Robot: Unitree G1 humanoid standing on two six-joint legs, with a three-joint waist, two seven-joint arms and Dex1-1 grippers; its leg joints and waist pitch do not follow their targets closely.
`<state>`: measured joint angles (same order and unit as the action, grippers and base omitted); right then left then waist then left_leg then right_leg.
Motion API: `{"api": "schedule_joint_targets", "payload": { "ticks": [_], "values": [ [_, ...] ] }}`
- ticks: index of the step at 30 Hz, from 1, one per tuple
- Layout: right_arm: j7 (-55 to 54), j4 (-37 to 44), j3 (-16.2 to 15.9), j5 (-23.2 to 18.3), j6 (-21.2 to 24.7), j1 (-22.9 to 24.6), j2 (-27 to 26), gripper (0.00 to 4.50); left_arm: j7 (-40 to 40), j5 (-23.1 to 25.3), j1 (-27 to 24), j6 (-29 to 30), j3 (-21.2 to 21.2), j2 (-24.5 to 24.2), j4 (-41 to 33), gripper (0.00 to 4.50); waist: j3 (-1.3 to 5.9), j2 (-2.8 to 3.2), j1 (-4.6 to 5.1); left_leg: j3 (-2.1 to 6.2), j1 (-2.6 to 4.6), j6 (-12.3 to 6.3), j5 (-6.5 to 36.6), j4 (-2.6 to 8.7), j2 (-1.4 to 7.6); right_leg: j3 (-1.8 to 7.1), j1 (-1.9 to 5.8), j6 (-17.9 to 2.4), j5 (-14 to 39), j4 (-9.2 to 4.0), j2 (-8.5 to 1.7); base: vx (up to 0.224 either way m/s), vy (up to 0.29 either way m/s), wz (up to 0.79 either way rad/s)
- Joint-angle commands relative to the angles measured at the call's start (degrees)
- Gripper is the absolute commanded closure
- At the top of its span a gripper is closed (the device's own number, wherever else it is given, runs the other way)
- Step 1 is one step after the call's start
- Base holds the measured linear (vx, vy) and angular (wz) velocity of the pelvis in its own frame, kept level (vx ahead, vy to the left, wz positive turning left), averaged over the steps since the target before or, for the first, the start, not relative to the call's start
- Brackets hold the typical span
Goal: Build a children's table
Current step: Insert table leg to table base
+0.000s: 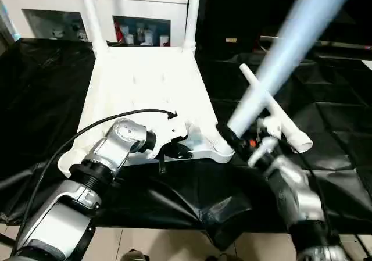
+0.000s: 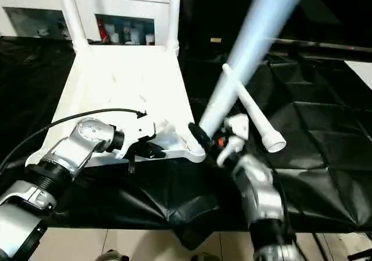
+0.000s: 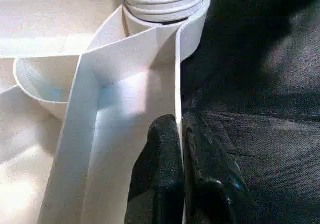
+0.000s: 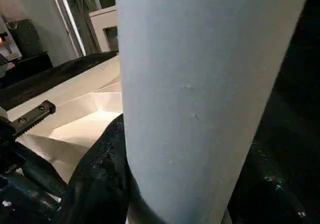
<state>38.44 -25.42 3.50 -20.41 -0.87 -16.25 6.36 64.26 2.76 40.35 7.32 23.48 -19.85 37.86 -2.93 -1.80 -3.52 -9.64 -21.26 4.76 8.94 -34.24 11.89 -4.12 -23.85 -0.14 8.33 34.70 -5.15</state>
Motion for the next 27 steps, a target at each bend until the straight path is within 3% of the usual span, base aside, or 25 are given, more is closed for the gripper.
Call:
{"api": "schedule_joint_targets", "payload": {
  "ticks": [1,5,12,17,23,27],
  "values": [
    [-2.07,-3.14,2.48,0.59,1.20,2.29,0.89,2.57,-1.21,0.40,2.15,-1.31,-2.10,-1.21,-0.81,4.50,3.62,0.98,-0.04,0.52,1.01,0.29,26.21,4.59,0.50,1.34,2.34,-7.66,29.71,-5.93,-2.45,0.000,0.000,0.00],
    [-0.97,-2.78,3.09,-0.22,2.23,2.71,2.53,2.57,-1.26,0.59,2.42,-1.58,-2.19,-1.37,-0.33,4.50,3.66,0.93,-0.05,0.47,0.99,0.13,25.94,4.69,0.59,1.42,2.32,-7.98,28.60,-5.86,-2.44,0.000,0.000,0.00],
    [2.84,-3.05,-4.04,5.64,4.16,1.99,5.74,2.57,-1.05,1.08,2.77,-2.05,-1.81,-1.42,0.05,4.50,3.71,0.67,-0.08,0.31,0.72,-0.09,24.53,4.86,0.64,1.58,2.64,-8.80,25.69,-5.57,-2.41,0.000,0.000,0.00],
    [4.78,-3.68,-7.64,7.47,7.18,-1.08,7.55,2.57,-0.41,1.52,2.67,-2.52,-1.29,-1.45,0.00,4.50,3.32,0.47,0.16,0.39,1.15,0.05,26.31,4.67,0.45,1.25,2.28,-6.48,32.80,-6.53,-2.56,0.000,0.000,0.00],
    [9.23,-7.08,-10.97,9.46,9.80,-4.92,9.92,2.57,0.28,1.75,2.82,-3.02,-1.02,-1.48,0.31,4.50,3.38,0.33,0.31,0.51,1.15,-0.06,26.63,4.73,0.55,1.13,2.24,-6.18,32.82,-6.69,-2.62,0.000,0.000,0.00],
    [10.99,-9.31,-10.99,9.30,9.52,-5.93,10.30,2.57,0.55,1.74,2.77,-3.10,-0.96,-1.52,0.18,4.50,3.29,0.32,0.50,0.53,1.33,-0.15,27.35,4.57,0.51,0.97,2.03,-6.00,34.41,-6.91,-2.72,0.000,0.000,0.00]
  ]
}}
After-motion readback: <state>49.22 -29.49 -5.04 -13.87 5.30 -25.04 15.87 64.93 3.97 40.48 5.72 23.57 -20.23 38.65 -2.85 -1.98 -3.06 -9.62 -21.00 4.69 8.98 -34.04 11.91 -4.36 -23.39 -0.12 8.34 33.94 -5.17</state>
